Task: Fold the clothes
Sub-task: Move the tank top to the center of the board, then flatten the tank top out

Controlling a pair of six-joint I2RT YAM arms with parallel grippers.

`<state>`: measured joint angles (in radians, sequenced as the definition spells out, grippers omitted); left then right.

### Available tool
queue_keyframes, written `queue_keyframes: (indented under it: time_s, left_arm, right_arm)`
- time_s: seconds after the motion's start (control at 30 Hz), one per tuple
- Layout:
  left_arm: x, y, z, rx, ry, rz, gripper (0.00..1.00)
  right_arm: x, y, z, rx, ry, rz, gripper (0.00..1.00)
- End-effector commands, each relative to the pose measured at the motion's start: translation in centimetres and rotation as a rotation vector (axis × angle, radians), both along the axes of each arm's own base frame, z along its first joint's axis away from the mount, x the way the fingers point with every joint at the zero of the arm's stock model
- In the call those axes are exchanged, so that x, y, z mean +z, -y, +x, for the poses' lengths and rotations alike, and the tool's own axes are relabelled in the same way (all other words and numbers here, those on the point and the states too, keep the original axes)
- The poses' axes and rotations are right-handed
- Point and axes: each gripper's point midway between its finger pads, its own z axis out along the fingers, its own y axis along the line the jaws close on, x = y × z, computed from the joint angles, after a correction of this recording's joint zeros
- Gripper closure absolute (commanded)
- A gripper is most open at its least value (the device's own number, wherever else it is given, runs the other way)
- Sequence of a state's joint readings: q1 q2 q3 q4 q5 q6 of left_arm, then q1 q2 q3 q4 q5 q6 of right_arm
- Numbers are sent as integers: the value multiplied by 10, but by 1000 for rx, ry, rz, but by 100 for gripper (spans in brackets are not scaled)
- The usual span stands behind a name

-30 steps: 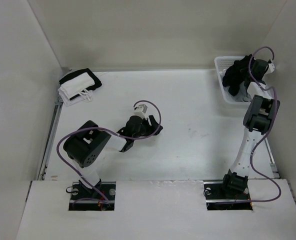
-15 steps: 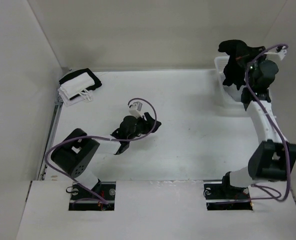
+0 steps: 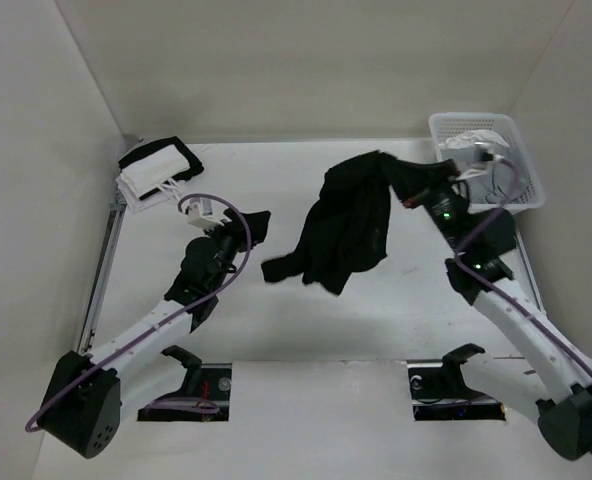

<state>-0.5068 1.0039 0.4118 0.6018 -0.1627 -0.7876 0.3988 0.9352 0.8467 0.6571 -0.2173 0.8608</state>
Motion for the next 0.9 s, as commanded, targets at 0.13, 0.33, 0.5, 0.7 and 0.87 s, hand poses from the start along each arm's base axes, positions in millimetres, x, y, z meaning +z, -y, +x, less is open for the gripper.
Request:
queue_keyframes:
  time_s: [0.13, 0.33, 0.5, 0.7, 0.87]
  left_arm:
    - [-40, -70, 2, 206, -140, 45, 42]
    - [-76, -21, -4, 47, -220, 157, 43]
    - [-90, 38, -19, -126, -245, 229, 47]
    - [-93, 107, -36, -300, -198, 311, 47]
    - [-75, 142, -39, -371, -90, 402, 48]
  right_arm:
    - [-209, -84, 14, 211, -425, -249, 89]
    - [-286, -55, 14, 16, -607, -405, 36]
    - [-323, -14, 8, -156, -732, -551, 41]
    - [-372, 23, -7, -295, -888, -648, 40]
    - [-386, 16, -29, -213, -950, -574, 47]
